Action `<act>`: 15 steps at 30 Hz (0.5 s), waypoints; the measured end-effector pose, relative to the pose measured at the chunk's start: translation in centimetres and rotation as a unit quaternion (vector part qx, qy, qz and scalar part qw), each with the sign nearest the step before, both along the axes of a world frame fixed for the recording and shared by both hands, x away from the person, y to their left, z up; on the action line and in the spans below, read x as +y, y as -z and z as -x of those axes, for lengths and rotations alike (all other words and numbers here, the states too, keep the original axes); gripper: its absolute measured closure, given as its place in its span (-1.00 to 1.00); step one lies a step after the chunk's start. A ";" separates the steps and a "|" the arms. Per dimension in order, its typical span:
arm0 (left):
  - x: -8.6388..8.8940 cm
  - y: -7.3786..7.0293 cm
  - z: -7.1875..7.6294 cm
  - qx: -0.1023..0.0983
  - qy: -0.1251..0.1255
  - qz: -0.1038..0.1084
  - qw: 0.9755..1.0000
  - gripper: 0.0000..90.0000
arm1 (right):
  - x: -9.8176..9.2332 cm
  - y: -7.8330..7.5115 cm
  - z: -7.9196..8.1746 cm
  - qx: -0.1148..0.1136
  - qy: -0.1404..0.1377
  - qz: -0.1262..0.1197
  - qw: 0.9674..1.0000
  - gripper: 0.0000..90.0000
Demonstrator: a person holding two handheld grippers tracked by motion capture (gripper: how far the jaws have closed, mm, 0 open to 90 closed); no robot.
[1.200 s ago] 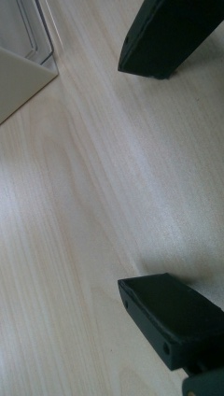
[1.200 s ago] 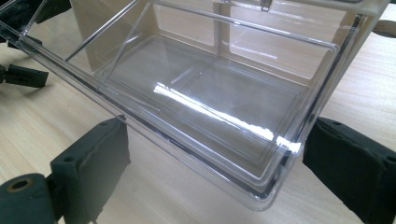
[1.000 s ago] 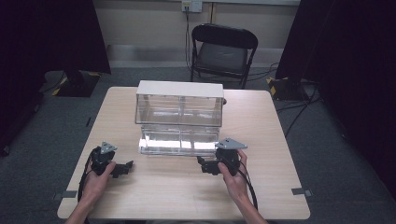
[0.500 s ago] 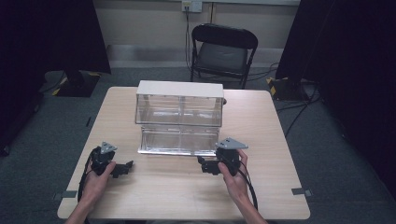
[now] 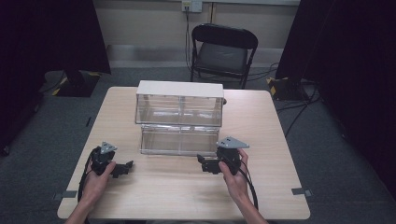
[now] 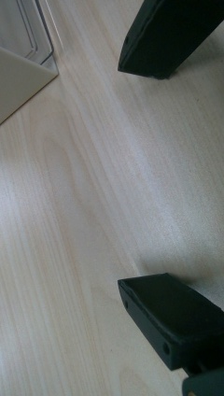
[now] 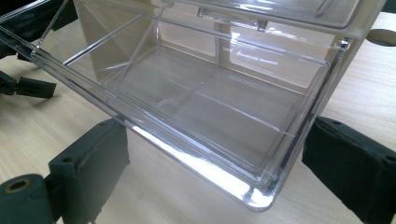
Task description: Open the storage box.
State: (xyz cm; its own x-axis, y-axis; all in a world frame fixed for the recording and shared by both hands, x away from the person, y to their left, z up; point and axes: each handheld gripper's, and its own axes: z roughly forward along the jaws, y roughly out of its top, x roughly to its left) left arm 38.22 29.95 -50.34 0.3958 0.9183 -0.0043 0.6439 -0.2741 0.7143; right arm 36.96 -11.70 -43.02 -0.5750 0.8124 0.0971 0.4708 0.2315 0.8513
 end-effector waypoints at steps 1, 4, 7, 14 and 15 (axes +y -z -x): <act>0.0 0.0 0.0 0.000 0.000 0.000 1.000 -1.00 | 0.0 0.0 0.0 0.000 -0.001 -0.001 1.000 -0.85; 0.0 0.0 0.0 0.000 0.000 0.000 1.000 -1.00 | 0.0 -0.1 -0.1 -0.003 0.000 -0.001 1.000 -0.85; 0.0 0.0 0.0 0.000 0.000 0.000 1.000 -1.00 | -0.1 -0.4 0.0 -0.007 0.000 -0.007 1.000 -0.85; 0.0 0.0 0.0 0.000 0.000 0.000 1.000 -1.00 | 0.0 -0.4 -0.1 -0.010 0.005 -0.002 1.000 -0.85; 0.0 0.0 0.0 0.000 0.000 0.000 1.000 -1.00 | 0.0 -0.4 -0.1 -0.011 0.012 -0.001 1.000 -0.85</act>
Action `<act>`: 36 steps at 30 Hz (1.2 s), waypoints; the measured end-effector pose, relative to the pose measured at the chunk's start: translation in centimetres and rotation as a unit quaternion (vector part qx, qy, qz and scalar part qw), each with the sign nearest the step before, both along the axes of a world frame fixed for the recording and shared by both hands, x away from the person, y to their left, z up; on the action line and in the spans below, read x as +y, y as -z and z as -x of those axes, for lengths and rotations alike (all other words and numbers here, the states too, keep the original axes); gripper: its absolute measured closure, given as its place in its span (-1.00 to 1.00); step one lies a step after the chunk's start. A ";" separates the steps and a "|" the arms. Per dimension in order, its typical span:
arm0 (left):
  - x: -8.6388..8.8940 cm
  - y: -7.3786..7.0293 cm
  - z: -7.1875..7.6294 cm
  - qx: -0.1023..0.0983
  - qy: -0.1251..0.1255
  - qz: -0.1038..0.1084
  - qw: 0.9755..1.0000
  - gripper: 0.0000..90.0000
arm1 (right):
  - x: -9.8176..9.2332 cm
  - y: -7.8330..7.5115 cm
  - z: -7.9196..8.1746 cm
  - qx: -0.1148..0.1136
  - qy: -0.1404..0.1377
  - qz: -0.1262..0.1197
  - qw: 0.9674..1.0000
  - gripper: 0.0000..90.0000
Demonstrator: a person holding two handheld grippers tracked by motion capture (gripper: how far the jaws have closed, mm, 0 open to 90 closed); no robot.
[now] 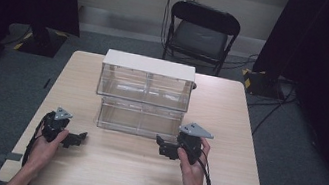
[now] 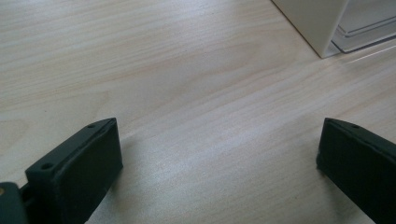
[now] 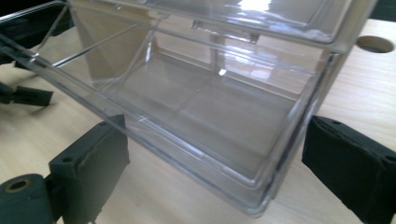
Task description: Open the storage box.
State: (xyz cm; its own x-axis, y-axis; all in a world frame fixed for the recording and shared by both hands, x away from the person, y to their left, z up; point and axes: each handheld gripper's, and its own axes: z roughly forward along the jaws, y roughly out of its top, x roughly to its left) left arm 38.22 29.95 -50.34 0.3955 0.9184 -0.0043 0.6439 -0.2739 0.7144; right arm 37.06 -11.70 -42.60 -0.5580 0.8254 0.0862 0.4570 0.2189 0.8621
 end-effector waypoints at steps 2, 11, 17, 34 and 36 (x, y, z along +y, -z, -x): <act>0.0 0.0 0.0 0.000 0.000 0.000 1.000 -1.00 | 0.0 -0.1 0.0 0.001 -0.001 -0.006 1.000 -0.85; 0.0 0.0 0.0 0.000 0.000 0.000 1.000 -1.00 | -0.1 -0.1 -0.3 0.001 0.013 -0.009 1.000 -0.85; 0.0 0.0 0.0 0.000 0.000 0.000 1.000 -1.00 | 0.0 -0.2 -0.5 0.008 0.020 -0.015 1.000 -0.85; 0.0 0.0 0.0 0.000 0.000 0.000 1.000 -1.00 | 0.1 -0.5 -1.0 0.009 0.013 -0.025 1.000 -0.84; 0.0 0.0 0.0 0.000 0.000 0.000 1.000 -1.00 | 0.0 -0.7 -1.1 0.006 0.012 -0.026 1.000 -0.84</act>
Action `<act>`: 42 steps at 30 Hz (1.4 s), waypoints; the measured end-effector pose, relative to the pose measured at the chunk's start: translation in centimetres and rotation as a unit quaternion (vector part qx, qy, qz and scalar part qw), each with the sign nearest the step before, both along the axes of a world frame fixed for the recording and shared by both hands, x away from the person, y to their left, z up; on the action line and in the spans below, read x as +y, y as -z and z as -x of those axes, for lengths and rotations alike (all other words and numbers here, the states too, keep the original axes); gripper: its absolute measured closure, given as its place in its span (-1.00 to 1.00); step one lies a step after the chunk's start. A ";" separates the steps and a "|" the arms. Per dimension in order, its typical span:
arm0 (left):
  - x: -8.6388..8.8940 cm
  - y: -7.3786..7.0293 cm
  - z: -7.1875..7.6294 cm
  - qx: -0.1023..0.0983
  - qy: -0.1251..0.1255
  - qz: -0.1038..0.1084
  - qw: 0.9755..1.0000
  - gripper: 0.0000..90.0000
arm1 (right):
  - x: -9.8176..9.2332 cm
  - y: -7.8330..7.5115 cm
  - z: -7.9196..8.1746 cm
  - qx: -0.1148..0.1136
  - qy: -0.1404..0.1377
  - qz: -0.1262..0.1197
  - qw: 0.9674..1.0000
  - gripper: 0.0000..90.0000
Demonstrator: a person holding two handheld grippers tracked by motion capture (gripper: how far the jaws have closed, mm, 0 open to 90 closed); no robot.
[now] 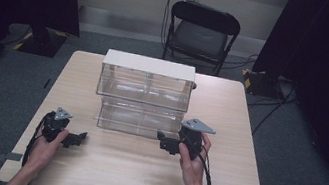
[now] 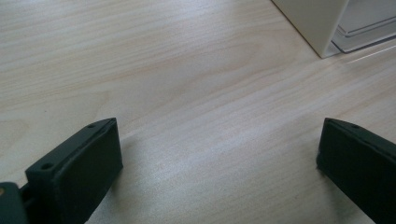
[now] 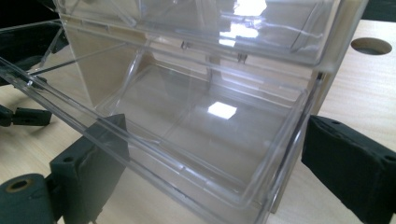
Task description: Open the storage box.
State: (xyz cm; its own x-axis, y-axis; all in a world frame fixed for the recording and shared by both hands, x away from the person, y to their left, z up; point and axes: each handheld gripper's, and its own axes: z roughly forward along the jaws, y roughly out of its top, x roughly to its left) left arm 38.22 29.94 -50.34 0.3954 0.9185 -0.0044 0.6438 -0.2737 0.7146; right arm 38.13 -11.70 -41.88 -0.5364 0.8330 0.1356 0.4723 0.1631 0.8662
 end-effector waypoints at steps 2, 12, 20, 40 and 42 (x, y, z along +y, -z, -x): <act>0.0 0.0 0.0 0.000 0.000 0.000 1.000 -1.00 | -0.2 -0.4 -0.1 -0.003 0.004 -0.003 1.000 -0.84; 0.0 0.0 0.0 0.000 0.000 0.000 1.000 -1.00 | -0.1 -0.6 -0.2 -0.004 -0.001 -0.001 1.000 -0.84; 0.0 0.0 0.0 0.000 0.000 0.000 1.000 -1.00 | 0.0 -0.9 -0.6 -0.007 -0.002 0.007 1.000 -0.84; 0.0 0.0 0.0 0.000 0.000 0.000 1.000 -1.00 | -0.9 -1.5 -1.7 -0.019 0.024 0.003 1.000 -0.69; 0.0 0.0 0.0 0.000 0.000 0.000 1.000 -1.00 | -0.8 -1.5 -1.7 -0.017 0.023 0.002 1.000 -0.69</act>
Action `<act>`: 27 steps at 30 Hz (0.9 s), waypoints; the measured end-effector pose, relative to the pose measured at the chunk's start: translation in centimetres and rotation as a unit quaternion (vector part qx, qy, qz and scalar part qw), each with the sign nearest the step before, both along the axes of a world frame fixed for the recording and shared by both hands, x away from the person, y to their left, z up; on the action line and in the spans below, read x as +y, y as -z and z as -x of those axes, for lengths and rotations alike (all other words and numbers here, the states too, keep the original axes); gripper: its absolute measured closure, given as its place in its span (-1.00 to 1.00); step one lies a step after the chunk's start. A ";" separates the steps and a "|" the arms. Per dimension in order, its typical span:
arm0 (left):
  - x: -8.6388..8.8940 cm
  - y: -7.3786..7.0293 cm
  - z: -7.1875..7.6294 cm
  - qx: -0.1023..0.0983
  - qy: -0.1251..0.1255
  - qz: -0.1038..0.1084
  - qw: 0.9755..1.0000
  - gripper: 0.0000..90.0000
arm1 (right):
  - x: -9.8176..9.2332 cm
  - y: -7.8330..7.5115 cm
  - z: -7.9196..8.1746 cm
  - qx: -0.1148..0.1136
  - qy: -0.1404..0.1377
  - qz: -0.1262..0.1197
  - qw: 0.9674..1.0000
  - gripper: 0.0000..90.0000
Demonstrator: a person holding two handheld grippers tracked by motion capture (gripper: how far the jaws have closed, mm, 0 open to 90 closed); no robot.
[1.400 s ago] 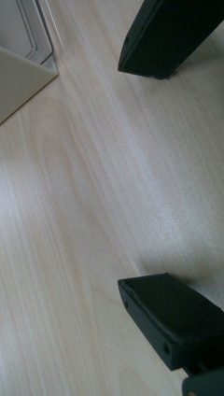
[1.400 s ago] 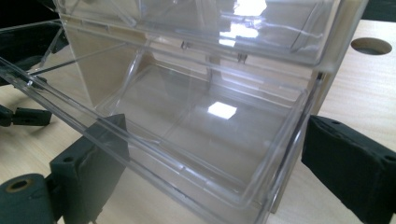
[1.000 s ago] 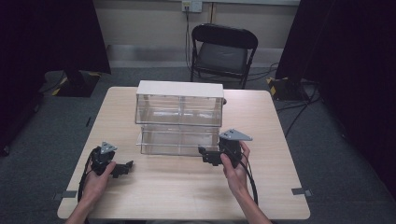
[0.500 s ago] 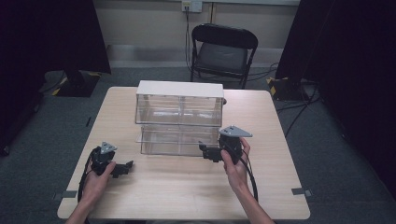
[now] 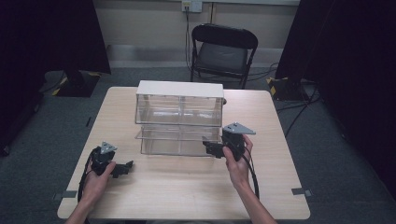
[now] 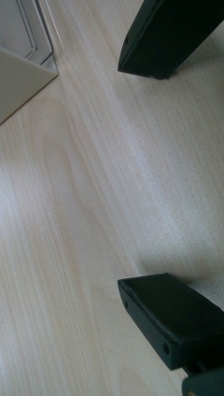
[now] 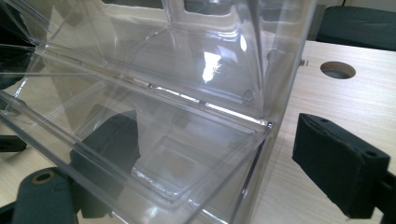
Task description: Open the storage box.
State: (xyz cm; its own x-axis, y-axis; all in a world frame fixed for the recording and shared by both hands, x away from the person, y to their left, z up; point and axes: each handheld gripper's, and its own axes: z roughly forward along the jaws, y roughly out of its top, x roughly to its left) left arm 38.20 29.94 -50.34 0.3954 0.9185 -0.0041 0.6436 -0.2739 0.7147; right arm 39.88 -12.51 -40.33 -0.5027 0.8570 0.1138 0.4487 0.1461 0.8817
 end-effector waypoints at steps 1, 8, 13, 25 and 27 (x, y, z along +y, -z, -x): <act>0.0 0.0 0.0 0.000 0.000 0.000 1.000 -1.00 | 0.0 0.0 0.0 -0.001 -0.001 0.001 1.000 -0.69; 0.0 0.0 0.0 0.000 0.000 0.000 1.000 -1.00 | 0.1 -0.4 0.1 -0.011 -0.007 -0.011 1.000 -0.69; 0.0 0.0 0.0 0.000 0.000 0.000 1.000 -1.00 | 0.3 -0.8 0.2 -0.019 -0.006 -0.019 1.000 -0.69; 0.0 0.0 0.0 0.000 0.000 0.000 1.000 -1.00 | 0.4 -1.7 0.1 -0.039 -0.020 -0.039 0.998 -0.70; 0.0 0.0 0.0 0.000 0.000 0.000 1.000 -1.00 | 0.3 -1.7 0.2 -0.038 -0.021 -0.045 0.998 -0.70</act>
